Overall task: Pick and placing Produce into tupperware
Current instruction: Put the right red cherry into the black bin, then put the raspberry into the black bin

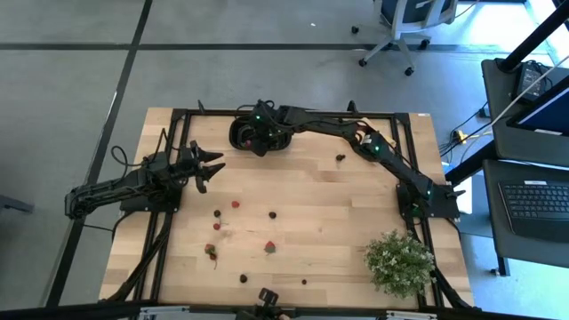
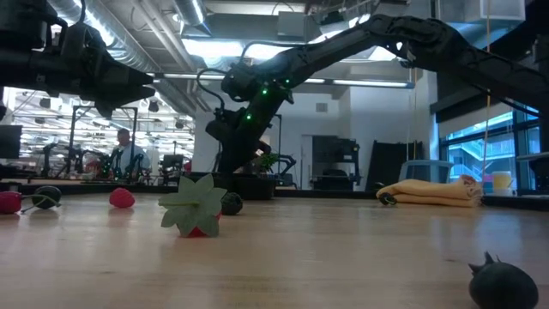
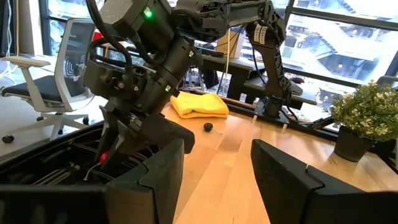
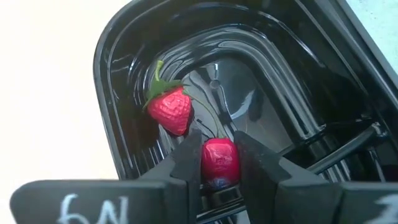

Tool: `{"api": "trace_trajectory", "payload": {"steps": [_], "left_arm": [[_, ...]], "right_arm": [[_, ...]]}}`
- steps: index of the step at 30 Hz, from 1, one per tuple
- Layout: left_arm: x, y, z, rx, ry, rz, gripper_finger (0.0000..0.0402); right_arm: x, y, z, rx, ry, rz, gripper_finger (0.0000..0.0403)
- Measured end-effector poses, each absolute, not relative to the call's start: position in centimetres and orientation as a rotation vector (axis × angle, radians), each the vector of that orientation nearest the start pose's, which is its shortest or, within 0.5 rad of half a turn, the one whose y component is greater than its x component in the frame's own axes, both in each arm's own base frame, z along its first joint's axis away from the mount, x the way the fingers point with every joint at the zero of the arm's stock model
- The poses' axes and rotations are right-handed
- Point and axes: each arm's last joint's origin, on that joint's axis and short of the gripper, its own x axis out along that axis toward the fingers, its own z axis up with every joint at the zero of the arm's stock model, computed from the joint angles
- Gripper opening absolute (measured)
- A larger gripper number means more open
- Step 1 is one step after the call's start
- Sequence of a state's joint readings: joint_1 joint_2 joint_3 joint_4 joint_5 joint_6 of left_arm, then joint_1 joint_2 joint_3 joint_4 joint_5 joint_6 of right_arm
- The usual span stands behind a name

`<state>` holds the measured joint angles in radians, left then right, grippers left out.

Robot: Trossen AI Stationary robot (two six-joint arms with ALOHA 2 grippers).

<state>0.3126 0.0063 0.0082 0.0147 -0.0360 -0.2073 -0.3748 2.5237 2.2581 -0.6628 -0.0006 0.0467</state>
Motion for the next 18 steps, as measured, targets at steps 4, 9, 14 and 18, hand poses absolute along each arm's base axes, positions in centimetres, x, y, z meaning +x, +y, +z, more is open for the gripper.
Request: {"api": "trace_trajectory", "payload": {"steps": [4,9,14,18], "left_arm": [[9.25,3.1,16.72,-0.203,-0.053,0.346,0.0182],[9.25,3.1,16.71,-0.203,-0.052,0.346,0.0182],[9.25,3.1,16.72,-0.203,-0.052,0.346,0.0182],[9.25,3.1,16.72,-0.203,-0.052,0.346,0.0182]], "right_arm": [[50.75,-19.94,17.26,0.216,0.91,-0.368,0.0102],[50.77,-19.97,17.29,0.218,0.905,-0.37,0.0138],[50.79,-19.98,17.3,0.216,0.903,-0.369,0.0162],[50.66,-19.92,17.49,0.215,0.915,-0.366,0.0169]]}}
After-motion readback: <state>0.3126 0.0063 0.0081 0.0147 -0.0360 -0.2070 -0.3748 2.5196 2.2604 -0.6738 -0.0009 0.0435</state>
